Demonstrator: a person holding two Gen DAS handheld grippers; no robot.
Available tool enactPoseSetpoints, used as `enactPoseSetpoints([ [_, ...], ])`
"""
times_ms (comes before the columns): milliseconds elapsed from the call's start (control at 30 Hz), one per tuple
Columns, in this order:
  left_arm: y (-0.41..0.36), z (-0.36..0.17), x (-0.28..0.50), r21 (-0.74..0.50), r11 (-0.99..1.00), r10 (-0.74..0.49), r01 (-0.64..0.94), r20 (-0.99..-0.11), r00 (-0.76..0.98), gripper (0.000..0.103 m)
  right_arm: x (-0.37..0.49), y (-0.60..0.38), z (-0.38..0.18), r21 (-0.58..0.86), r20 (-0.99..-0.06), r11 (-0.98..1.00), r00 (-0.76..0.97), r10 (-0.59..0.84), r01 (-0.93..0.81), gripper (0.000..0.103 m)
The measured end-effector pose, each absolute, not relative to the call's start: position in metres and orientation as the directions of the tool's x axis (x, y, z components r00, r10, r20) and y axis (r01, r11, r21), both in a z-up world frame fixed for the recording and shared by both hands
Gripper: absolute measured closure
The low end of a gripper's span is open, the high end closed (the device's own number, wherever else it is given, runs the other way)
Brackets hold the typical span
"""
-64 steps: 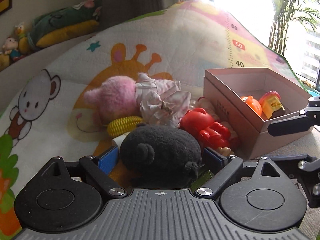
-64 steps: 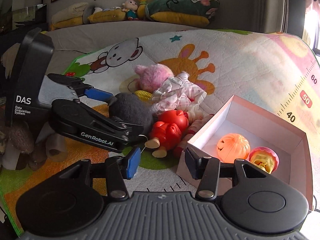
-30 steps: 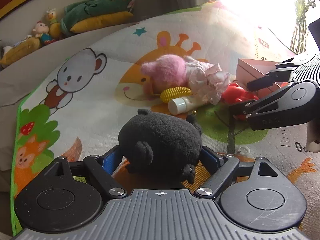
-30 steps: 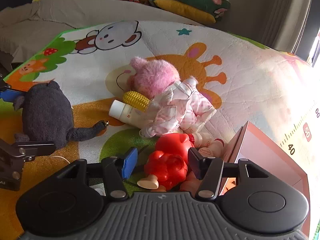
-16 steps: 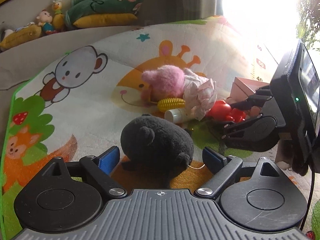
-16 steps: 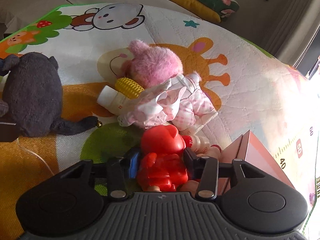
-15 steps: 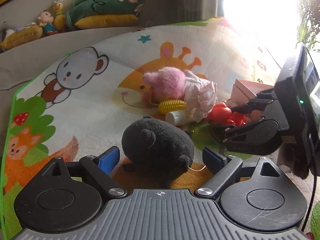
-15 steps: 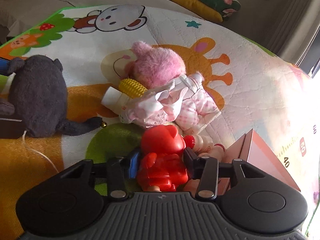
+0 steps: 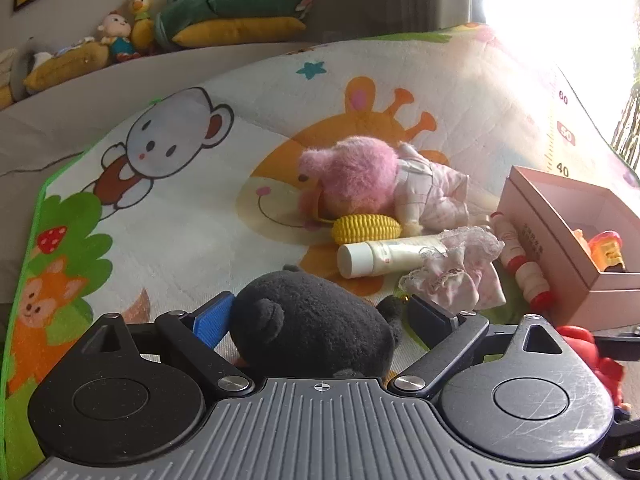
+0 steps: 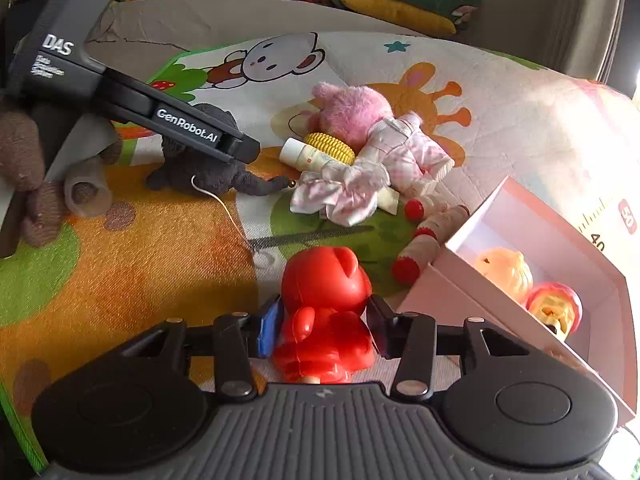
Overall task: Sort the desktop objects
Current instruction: 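Carry the black plush with the left tool while the right tool carries the red figure toward the box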
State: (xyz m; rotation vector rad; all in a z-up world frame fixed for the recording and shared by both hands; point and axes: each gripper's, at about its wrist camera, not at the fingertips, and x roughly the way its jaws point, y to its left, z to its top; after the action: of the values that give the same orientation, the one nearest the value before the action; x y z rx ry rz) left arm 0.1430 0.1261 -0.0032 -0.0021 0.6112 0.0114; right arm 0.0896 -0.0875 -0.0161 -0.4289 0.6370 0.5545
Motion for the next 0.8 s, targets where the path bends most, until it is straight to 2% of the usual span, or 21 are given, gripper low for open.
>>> enactPoseSetpoints([
  [233,0.130,-0.022,0.160,0.013,0.999,0.045,-0.048,-0.630,0.775,0.007,0.086,-0.111,-0.021,-0.152,-0.651,0.809,0.673,0.351,-0.569,0.057],
  [333,0.130,-0.025,0.158,0.018,0.999,0.035,-0.031,-0.621,0.783,0.008,0.087,-0.114,-0.023,-0.133,-0.649,0.813,0.670,0.361,-0.567,0.055],
  [367,0.129,-0.025,0.157,0.019,1.000,0.026,-0.019,-0.619,0.785,0.012,0.088,-0.114,-0.024,-0.127,-0.649,0.815,0.669,0.364,-0.566,0.053],
  [533,0.129,-0.025,0.151,0.027,0.999,-0.011,0.034,-0.611,0.791,0.015,0.091,-0.121,-0.025,-0.099,-0.638,0.836,0.679,0.363,-0.539,0.044],
  [667,0.128,-0.021,0.144,0.012,0.997,-0.049,0.071,-0.619,0.784,0.016,0.092,-0.130,-0.024,-0.058,-0.626,0.856,0.686,0.370,-0.514,0.044],
  [800,0.119,-0.020,0.129,-0.038,0.982,-0.164,0.183,-0.643,0.748,0.016,0.094,-0.130,-0.027,-0.046,-0.634,0.854,0.676,0.376,-0.519,0.044],
])
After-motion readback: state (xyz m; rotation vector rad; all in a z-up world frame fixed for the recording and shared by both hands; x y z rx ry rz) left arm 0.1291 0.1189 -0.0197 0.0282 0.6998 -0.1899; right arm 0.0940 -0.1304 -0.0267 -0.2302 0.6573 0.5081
